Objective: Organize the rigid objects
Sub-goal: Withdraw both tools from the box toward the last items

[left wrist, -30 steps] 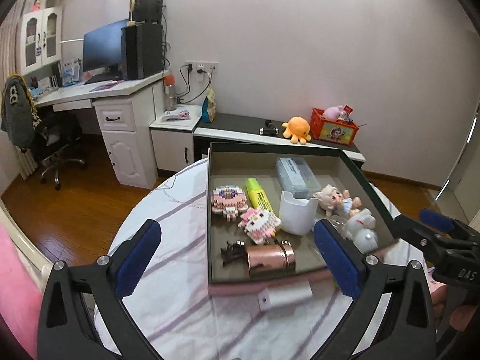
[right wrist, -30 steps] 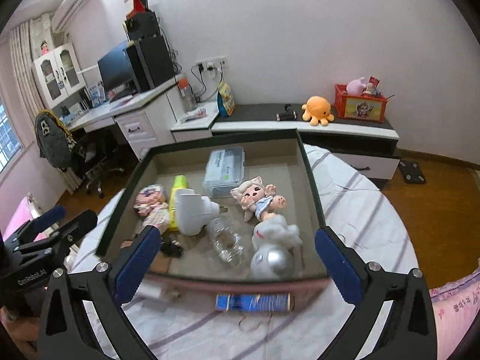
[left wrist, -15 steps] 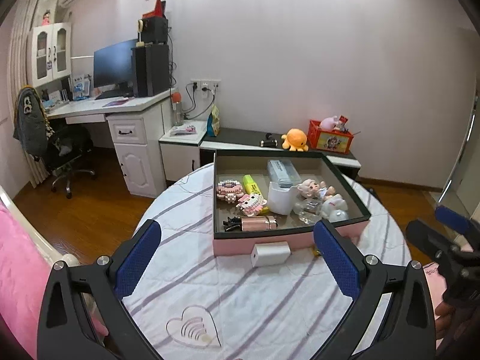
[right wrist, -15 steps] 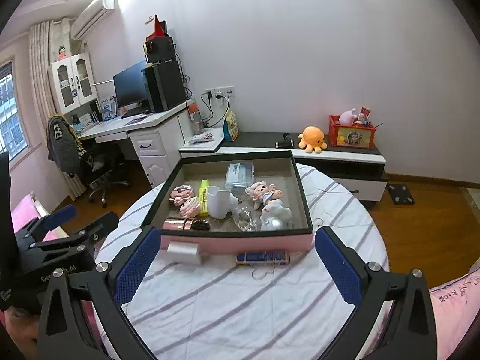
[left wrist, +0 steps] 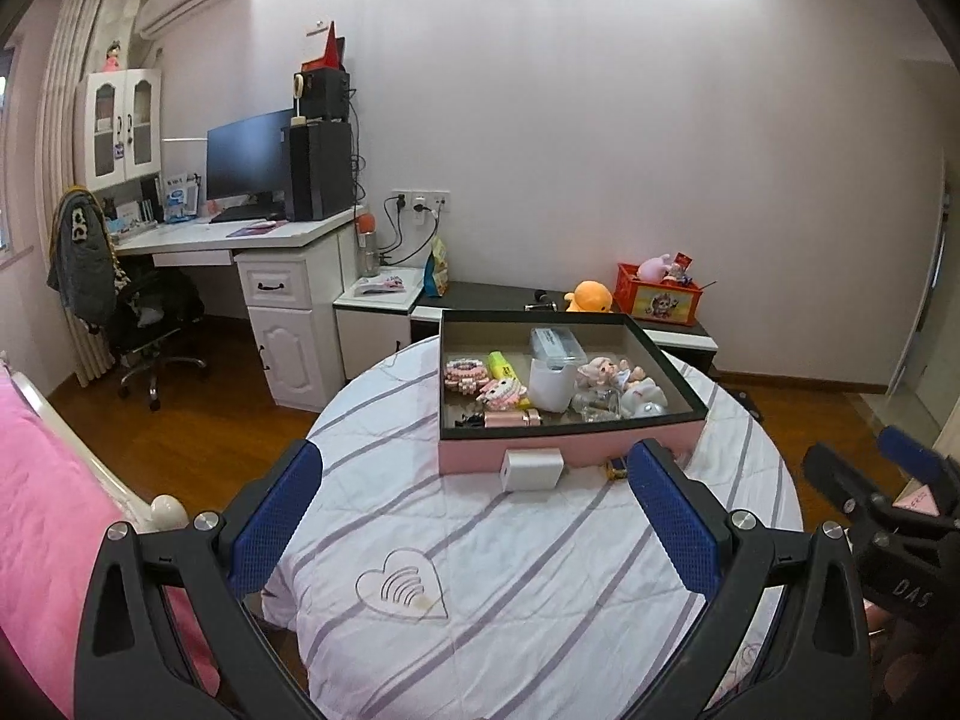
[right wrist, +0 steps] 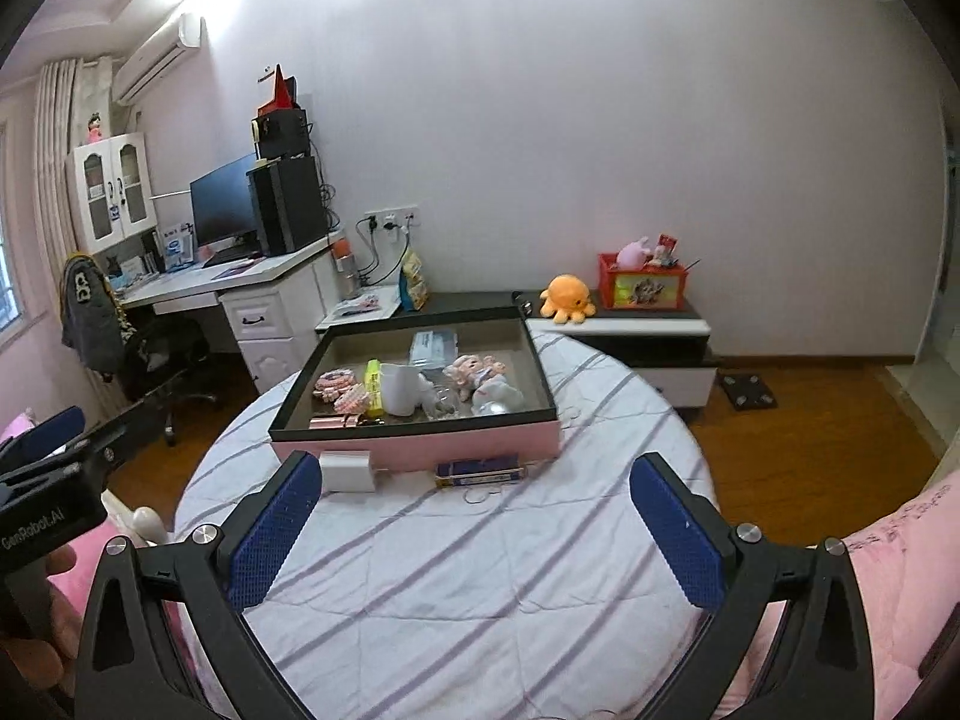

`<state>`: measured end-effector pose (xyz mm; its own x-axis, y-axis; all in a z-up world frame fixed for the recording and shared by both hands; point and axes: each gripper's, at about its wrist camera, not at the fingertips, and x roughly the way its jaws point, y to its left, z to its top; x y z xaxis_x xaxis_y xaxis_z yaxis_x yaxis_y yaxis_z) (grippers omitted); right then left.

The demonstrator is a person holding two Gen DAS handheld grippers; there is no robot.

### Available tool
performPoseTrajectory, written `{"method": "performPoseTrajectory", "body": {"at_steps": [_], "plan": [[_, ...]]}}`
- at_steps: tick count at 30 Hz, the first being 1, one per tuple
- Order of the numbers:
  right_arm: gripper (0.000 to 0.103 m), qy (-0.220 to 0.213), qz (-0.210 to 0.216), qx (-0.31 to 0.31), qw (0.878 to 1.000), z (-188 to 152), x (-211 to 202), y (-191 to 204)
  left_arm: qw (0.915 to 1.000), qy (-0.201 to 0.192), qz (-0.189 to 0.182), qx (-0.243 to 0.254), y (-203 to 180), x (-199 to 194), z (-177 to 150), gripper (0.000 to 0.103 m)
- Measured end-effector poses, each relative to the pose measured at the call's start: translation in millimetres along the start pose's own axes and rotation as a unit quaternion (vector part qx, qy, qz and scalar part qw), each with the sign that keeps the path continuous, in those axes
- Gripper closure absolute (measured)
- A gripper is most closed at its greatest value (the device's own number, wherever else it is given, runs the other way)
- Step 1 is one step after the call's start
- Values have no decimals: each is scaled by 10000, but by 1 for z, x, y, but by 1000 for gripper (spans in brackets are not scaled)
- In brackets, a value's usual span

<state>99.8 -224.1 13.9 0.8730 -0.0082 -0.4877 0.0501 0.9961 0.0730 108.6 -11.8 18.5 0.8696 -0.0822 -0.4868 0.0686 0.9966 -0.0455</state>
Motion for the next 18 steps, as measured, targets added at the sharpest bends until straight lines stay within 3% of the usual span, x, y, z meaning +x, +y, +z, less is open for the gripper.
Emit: {"method": "performPoseTrajectory", "body": {"at_steps": [5, 18], "plan": [[0, -158, 33, -139, 9998, 2, -14, 11, 9999, -65, 49, -63, 3, -8, -4, 0], [0, -64, 49, -148, 9999, 0, -13, 11, 10000, -29, -6, -65, 1, -9, -10, 0]]}}
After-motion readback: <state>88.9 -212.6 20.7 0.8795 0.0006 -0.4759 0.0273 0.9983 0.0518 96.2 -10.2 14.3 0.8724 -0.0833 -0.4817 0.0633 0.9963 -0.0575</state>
